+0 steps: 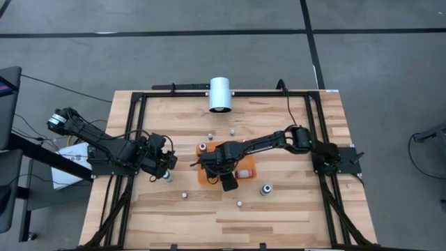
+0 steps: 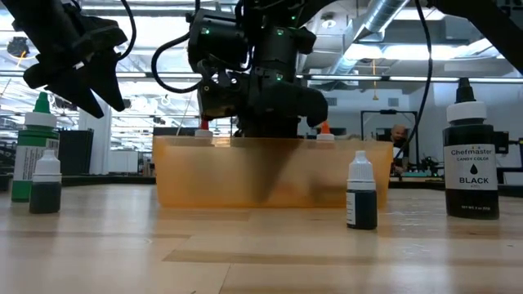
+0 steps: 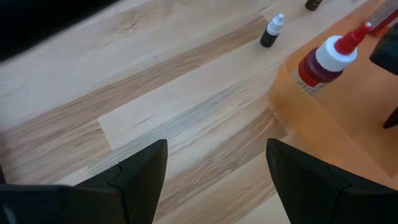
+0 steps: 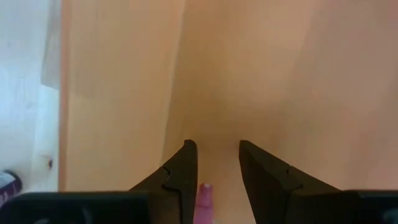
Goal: Pick & Place food coloring
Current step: Adjust the large pink food coloring bottle in the orange container
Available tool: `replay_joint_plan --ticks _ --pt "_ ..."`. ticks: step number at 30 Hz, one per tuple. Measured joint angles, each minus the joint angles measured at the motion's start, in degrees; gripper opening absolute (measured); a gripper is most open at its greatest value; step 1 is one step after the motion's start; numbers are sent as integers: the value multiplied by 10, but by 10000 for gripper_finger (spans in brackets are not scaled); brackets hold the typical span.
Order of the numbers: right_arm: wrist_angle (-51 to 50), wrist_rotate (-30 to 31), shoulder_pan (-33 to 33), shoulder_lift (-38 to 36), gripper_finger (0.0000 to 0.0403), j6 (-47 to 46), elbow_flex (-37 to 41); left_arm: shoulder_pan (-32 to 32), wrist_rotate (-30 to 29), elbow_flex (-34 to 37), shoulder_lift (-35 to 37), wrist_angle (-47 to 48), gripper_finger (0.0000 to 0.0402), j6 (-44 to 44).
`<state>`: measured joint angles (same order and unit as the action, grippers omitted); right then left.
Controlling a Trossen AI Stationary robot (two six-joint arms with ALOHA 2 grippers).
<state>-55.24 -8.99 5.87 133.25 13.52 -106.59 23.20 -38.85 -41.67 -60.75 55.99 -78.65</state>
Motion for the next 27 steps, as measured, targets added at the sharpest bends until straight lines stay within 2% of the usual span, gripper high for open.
replay_joint_plan --ticks 15,27 --pt "-75 13 0 0 141 -4 -20 0 0 0 0 0 265 4" --pt "-52 20 7 -1 99 -6 -20 0 0 0 0 0 265 4"
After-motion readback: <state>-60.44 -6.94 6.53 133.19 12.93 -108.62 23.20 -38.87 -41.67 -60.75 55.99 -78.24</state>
